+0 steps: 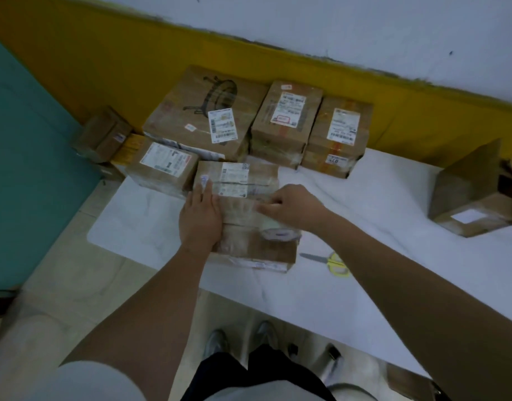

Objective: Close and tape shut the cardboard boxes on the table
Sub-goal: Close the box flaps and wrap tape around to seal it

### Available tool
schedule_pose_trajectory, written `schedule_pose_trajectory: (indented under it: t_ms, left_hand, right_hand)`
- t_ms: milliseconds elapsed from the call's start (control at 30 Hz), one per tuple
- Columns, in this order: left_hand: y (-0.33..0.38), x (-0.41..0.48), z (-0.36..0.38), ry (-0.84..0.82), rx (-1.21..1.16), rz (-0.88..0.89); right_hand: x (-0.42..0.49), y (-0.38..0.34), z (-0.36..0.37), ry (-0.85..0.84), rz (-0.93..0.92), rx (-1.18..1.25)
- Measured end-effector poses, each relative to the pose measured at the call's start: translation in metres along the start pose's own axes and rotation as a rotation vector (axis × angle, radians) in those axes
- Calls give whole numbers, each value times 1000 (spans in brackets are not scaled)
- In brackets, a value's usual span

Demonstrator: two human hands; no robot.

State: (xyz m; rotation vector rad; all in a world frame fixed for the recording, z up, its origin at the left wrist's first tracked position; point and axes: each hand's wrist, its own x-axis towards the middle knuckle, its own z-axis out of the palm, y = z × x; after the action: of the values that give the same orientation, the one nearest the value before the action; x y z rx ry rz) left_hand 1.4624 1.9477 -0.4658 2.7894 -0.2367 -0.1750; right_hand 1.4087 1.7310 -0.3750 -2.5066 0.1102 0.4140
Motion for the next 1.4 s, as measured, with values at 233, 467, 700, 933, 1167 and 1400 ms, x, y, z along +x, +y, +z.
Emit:
schedule_pose_trajectory:
  t_ms: [233,467,700,933,1167,1400]
  left_hand:
    - [3,-2,-3,-3,-40,-21]
    - [4,-2,-3,38,-46,-9]
    - [3,1,4,95,-50,-5]
    - [53,-34,-3,260,110,179]
    - [152,-77,50,-57,174,85]
    - [148,-90,56,-11,226,107]
  right_hand:
    - [-43,80,-23,-15,84,-303]
    - [-40,100,28,-5,141,-410]
    - [-30,92,75,135,143,-473]
    - [-47,123,67,417,240,-111]
    - [-88,183,105,34,386,-227]
    - [-110,184,128,53,500,-273]
